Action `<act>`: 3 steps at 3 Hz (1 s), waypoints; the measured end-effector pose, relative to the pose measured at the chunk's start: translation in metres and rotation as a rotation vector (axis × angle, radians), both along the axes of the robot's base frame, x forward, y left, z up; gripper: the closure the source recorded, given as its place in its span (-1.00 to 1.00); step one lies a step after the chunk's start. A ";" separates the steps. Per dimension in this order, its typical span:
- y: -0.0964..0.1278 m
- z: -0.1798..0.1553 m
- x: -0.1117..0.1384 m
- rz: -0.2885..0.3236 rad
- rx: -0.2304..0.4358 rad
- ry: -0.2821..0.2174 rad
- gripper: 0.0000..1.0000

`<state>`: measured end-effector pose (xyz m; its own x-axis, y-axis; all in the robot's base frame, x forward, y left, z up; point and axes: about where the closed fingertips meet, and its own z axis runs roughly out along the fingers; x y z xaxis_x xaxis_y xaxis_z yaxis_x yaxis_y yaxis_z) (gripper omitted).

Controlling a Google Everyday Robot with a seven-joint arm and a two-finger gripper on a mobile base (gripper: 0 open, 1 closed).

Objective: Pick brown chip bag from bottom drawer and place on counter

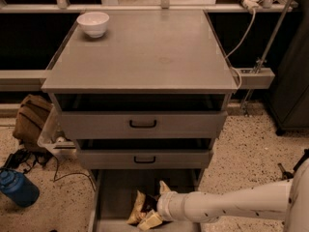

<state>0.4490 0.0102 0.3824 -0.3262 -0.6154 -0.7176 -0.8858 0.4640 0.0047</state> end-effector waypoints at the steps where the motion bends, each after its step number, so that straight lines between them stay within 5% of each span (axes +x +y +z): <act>1: 0.003 -0.025 0.010 -0.002 0.003 -0.005 -1.00; 2: 0.001 -0.073 0.013 -0.022 -0.018 0.014 -1.00; 3: 0.001 -0.073 0.013 -0.022 -0.018 0.014 -1.00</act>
Offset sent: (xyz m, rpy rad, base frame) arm 0.0227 -0.0059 -0.1196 -0.0505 0.0189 -0.0498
